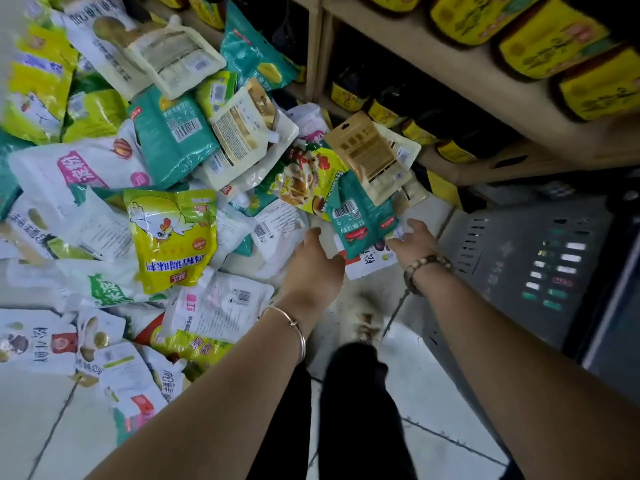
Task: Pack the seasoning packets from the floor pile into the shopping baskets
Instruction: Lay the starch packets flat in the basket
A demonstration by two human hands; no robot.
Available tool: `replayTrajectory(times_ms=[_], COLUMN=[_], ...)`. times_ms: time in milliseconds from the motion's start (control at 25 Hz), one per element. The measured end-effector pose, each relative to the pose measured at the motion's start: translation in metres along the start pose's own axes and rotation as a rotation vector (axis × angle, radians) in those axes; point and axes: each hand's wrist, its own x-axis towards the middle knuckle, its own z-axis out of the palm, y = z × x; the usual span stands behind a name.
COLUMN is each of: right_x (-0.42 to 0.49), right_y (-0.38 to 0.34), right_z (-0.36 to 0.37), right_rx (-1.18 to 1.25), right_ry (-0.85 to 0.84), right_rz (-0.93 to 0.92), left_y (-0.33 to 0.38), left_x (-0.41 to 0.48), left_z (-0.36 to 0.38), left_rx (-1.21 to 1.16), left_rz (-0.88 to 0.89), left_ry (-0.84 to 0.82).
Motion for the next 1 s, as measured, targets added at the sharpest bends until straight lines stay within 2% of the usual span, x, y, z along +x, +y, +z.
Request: replayTrajectory(times_ms=[120,360,480,560,640,760,880,1000], right_x=[0.055,0.161,0.176,0.174,0.161,0.122,0.084,0.058], right_y=[0.005,0.014,0.021,0.021,0.026,0.032,0.033,0.028], right_z=[0.024,0.050,0.064,0.071,0.080,0.090,0.083,0.069], right_rx=[0.052,0.212,0.233,0.117,0.091,0.327,0.386,0.522], right_ry=[-0.016,-0.069,0.046,0.070,0.021,-0.028,-0.049,-0.207], right_rz=[0.016,-0.114,-0.121,-0.109,-0.100,-0.101,-0.196,-0.192], left_y=[-0.020,-0.052,-0.061,-0.065,-0.070,-0.080,-0.080,-0.066], left_x=[0.039,0.121,0.141,0.147,0.147,0.133,0.115,0.098], left_z=[0.022,0.064,0.075,0.077,0.072,0.057,0.039,0.027], left_rx=[-0.131,-0.204,-0.309,-0.416,-0.545,-0.507,-0.525,-0.593], left_rz=[-0.092,-0.123,-0.149,-0.173,-0.208,-0.214,-0.198,-0.147], left_ry=[-0.024,-0.022,0.027,0.042,0.065,0.086,0.062,-0.035])
